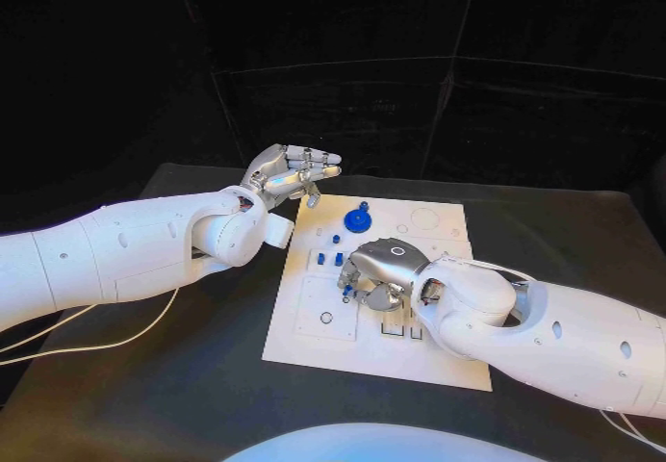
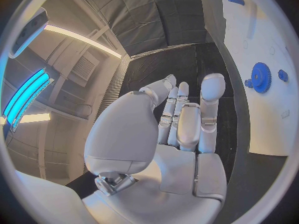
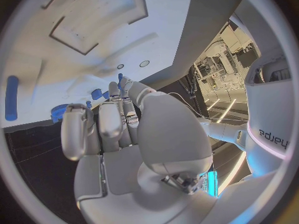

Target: Assemble the parts on the task board

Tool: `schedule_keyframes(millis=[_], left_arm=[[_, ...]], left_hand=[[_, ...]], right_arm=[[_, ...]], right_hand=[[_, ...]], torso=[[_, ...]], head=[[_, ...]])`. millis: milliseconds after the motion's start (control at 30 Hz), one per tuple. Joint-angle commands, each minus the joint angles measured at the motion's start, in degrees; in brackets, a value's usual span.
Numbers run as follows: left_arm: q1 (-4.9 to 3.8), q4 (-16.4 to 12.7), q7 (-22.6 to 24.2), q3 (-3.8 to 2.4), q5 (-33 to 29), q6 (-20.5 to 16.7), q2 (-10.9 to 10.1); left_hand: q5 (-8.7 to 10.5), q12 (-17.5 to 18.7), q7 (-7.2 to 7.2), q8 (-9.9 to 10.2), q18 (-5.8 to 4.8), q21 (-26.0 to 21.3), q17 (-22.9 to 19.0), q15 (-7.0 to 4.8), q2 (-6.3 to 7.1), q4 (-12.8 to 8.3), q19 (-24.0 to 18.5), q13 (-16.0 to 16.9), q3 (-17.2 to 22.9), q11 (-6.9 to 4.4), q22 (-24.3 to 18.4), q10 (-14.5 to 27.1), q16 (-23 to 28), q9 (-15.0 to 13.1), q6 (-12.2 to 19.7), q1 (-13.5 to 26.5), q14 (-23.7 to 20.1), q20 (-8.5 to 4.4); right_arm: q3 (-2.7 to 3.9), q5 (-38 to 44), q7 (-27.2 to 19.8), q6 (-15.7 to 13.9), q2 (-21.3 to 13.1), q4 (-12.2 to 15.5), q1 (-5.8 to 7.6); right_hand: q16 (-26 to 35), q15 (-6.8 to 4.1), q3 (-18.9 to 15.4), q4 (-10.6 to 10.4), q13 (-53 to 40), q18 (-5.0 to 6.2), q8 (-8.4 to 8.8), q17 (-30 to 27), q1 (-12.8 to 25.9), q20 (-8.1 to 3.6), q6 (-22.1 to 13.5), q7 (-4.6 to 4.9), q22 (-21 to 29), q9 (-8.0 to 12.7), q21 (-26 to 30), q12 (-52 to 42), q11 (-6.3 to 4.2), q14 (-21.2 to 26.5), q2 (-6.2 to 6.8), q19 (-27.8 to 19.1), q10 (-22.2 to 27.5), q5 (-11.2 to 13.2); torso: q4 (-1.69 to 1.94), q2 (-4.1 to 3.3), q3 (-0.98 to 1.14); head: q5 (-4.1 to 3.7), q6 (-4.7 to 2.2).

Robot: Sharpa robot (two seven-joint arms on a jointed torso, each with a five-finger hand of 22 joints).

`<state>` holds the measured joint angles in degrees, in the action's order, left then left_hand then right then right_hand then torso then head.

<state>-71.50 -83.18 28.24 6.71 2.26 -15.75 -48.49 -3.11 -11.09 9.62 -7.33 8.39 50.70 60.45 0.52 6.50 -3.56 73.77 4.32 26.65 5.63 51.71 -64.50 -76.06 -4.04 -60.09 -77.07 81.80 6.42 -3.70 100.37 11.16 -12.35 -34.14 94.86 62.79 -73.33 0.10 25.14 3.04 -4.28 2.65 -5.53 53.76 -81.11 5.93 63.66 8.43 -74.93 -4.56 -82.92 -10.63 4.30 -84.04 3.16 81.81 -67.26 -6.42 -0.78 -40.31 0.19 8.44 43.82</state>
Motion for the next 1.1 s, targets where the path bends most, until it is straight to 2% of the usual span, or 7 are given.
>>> schedule_keyframes(millis=[33,1100], left_arm=[[-0.08,-0.05,0.22,-0.04,-0.14,0.66,0.06],[-0.08,0.18,0.05,-0.04,-0.14,0.82,0.11]], left_hand=[[-0.09,-0.28,0.25,-0.12,0.59,-0.17,-0.09,0.16,-0.56,-0.25,-0.58,-0.01,0.02,0.02,-0.07,0.06,0.23,0.09,0.05,-0.13,-0.35,0.0],[-0.09,-0.28,0.25,-0.12,0.59,-0.17,-0.09,0.16,-0.56,-0.25,-0.58,-0.01,0.02,0.02,-0.07,0.06,0.23,0.09,0.05,-0.13,-0.35,0.0]], right_arm=[[-0.01,0.55,-0.52,0.86,0.13,-0.07,-0.08],[-0.11,0.61,-0.88,2.25,0.5,-0.72,-0.6]], right_hand=[[-0.18,-0.3,0.29,0.07,0.1,0.08,-0.08,0.05,0.55,0.15,0.35,0.18,-4.86,-0.05,-0.16,0.31,0.18,-0.48,-0.06,0.11,-0.22,-0.28],[-0.21,-0.28,0.34,0.08,0.11,0.1,-0.05,0.07,0.61,0.15,0.34,0.19,-4.81,-0.03,-0.12,0.37,0.19,-0.48,-0.08,0.06,-0.23,-0.35]], torso=[[0.04,-0.02,-0.01],[0.0,0.01,0.01]], head=[[0.11,0.07],[0.32,0.37]])
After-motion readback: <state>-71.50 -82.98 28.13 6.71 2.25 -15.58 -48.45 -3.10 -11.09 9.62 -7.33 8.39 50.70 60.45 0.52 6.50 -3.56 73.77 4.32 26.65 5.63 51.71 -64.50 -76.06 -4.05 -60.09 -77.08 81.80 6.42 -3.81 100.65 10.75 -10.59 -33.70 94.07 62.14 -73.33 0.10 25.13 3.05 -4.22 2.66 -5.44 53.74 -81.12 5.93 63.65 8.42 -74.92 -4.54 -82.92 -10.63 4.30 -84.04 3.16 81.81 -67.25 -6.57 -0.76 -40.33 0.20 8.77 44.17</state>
